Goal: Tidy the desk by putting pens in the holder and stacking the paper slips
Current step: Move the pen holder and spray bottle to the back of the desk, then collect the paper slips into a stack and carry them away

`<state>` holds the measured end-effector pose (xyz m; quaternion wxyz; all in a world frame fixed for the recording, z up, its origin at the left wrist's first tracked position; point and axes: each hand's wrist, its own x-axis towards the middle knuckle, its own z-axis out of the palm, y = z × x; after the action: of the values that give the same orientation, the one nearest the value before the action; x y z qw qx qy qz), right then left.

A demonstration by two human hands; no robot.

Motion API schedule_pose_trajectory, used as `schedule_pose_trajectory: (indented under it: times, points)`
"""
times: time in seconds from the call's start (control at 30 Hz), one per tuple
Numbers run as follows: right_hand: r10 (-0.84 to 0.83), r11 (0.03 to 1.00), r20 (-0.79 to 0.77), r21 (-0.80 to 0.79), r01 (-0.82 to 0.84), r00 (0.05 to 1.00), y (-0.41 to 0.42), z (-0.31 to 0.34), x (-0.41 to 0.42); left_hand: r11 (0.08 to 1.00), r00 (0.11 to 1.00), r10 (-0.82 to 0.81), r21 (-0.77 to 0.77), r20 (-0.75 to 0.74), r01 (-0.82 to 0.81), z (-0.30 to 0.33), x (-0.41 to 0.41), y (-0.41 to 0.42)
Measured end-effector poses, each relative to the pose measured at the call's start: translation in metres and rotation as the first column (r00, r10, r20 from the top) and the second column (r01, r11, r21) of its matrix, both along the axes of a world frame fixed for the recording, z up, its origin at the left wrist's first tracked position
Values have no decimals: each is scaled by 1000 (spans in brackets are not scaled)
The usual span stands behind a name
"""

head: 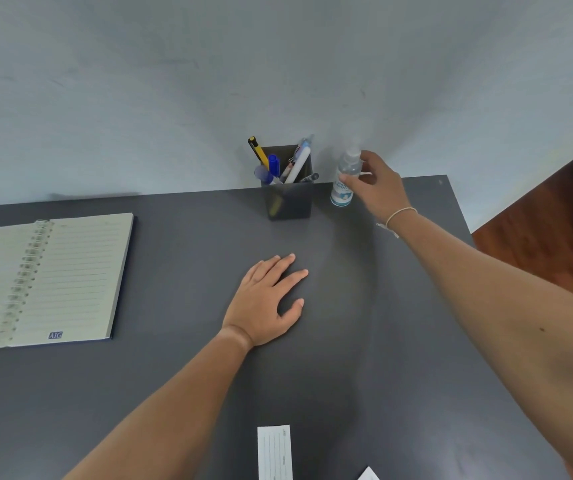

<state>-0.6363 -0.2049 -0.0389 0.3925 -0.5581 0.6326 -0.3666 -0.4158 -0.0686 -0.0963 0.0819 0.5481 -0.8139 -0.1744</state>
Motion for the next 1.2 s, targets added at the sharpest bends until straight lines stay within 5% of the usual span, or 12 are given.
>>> schedule_pose_trajectory:
  times: [0.73, 1.2]
  points:
    - [10, 1000, 32, -12, -9, 999, -3, -6, -1, 1000, 1000, 2, -4, 1, -2, 0, 0, 1]
    - [-99, 987, 46, 129, 92, 994, 59, -18, -12, 998, 1000, 7, 58, -2, -7, 4, -2, 7]
